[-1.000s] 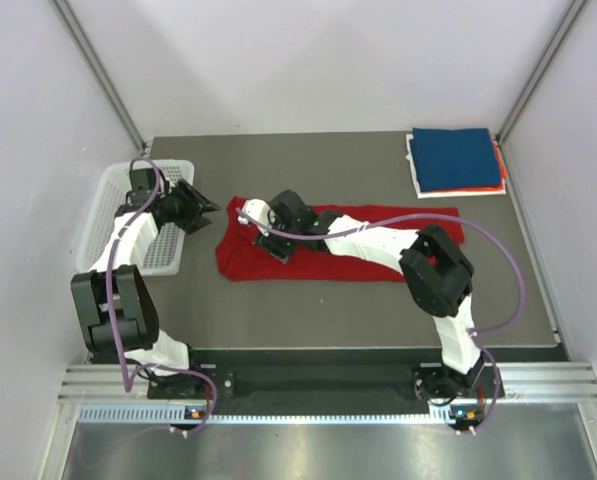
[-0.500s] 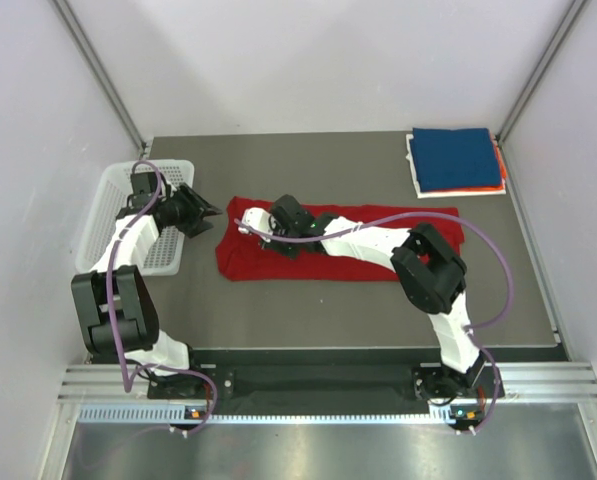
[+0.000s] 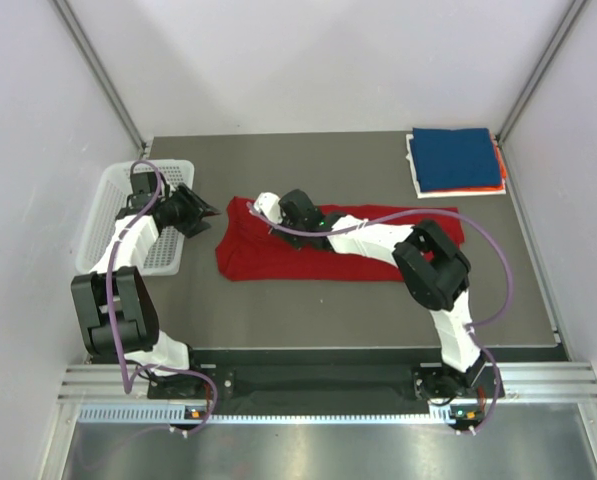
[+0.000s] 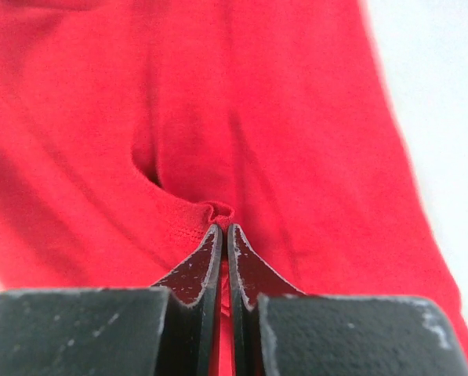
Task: Fold and stack the t-shirts
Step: Fold the tshirt
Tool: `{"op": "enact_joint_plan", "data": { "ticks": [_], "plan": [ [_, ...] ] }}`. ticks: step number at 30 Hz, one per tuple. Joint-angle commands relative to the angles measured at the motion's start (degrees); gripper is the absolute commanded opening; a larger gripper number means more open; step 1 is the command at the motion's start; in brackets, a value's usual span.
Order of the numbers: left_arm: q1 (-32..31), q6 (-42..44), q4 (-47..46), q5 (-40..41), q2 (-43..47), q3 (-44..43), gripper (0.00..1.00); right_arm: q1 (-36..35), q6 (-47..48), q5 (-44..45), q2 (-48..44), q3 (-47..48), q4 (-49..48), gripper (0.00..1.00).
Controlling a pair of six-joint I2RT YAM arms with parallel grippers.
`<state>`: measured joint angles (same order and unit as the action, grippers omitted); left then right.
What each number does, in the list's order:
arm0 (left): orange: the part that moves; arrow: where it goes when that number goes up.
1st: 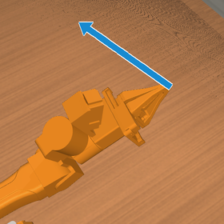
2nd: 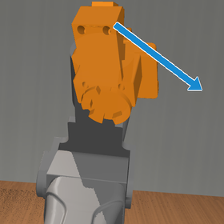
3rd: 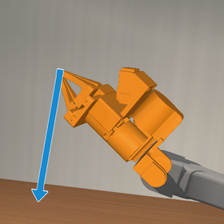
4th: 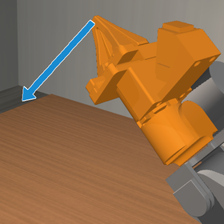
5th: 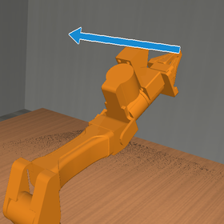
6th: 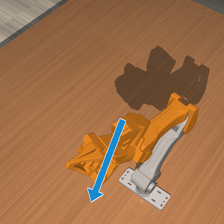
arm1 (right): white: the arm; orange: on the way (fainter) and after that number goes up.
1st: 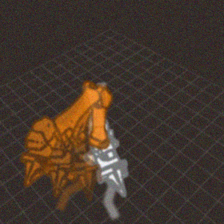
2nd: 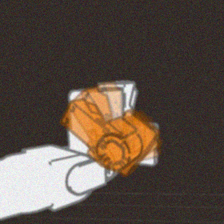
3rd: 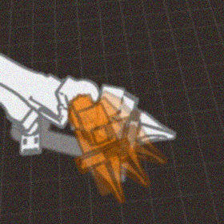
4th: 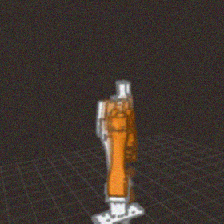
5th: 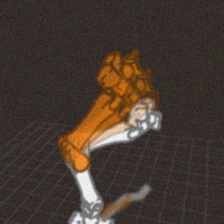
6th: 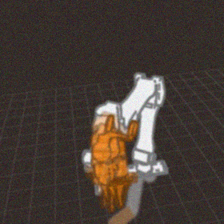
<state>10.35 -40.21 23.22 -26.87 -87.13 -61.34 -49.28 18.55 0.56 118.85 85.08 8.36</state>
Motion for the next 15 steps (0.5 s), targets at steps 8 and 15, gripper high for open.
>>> {"op": "enact_joint_plan", "data": {
  "ticks": [8, 15],
  "plan": [
    [-0.6, 2.6, 0.0, 2.3, 2.1, -1.9, 0.54, 5.2, -8.7, 2.8, -4.3, -1.8, -7.0, 0.0],
    [-3.5, 6.9, 2.3, 4.5, -1.1, -6.3, 0.54, 6.8, -13.4, 3.5, -2.0, -1.1, -6.7, 0.0]
  ]
}}
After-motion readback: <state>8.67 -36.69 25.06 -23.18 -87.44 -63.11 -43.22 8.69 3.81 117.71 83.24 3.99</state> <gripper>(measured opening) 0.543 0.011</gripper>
